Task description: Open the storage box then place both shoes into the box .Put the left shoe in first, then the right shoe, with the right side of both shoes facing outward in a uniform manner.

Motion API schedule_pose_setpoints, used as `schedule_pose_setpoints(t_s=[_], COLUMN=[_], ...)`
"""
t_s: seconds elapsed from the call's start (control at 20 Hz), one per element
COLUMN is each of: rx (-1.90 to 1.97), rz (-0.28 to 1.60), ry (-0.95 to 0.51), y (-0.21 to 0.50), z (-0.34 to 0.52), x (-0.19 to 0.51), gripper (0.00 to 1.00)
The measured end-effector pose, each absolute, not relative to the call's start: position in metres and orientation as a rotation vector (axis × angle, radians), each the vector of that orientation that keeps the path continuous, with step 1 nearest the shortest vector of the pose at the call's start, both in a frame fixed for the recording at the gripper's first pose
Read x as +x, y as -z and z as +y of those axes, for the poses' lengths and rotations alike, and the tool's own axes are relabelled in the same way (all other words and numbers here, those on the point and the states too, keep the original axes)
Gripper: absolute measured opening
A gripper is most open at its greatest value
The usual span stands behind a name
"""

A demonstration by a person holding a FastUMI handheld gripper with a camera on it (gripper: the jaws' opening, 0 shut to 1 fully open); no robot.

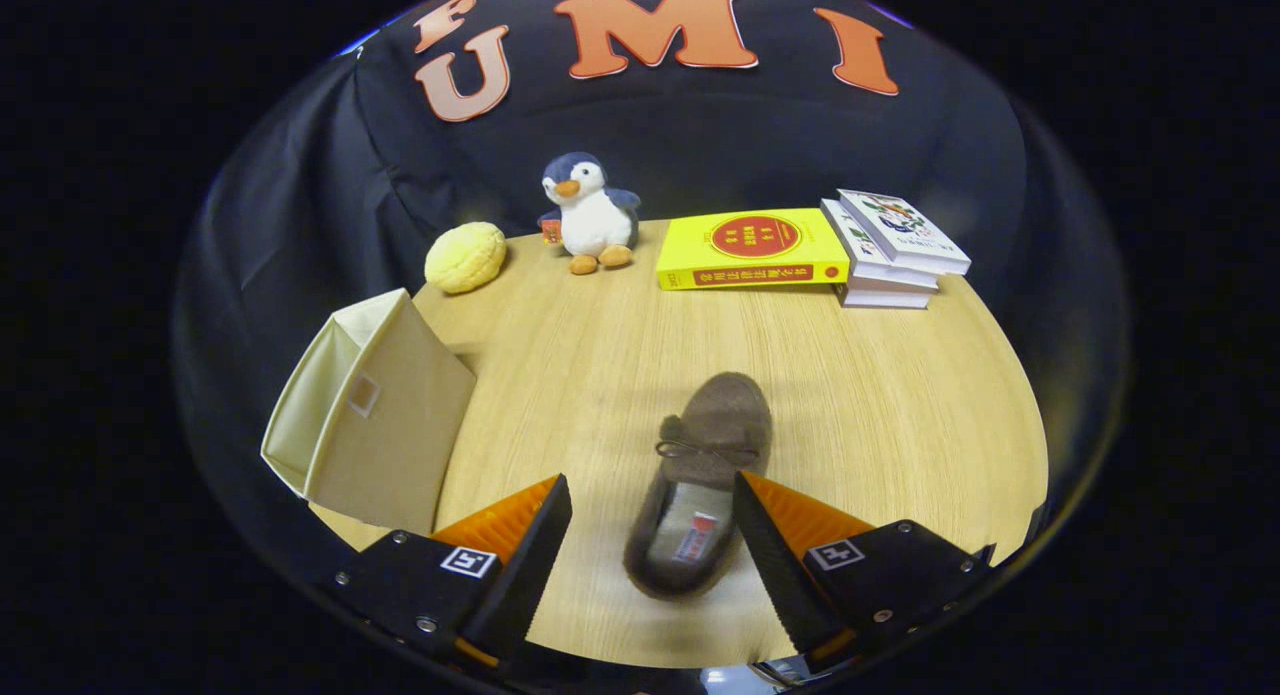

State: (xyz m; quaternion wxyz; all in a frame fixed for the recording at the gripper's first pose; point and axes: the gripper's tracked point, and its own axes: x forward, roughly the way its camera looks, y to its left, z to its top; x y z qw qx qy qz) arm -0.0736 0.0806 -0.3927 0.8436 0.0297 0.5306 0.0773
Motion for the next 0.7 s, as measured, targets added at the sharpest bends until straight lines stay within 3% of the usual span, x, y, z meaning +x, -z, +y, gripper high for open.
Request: schedule_pose_setpoints(t_s=[0.3, 0.4, 0.55, 0.7], rx=[0.03, -0.014, -0.04, 0.014], rz=[1.153, 1.153, 1.157, 1.131], ry=[-0.103, -0.09, -0.075, -0.039], y=[0.444, 0.461, 0.479, 0.489], z=[0.045, 0.033, 0.024, 0.025], x=[-0.079, -0.069, -0.06, -0.05], gripper=[0.89, 0.82, 0.63, 0.53])
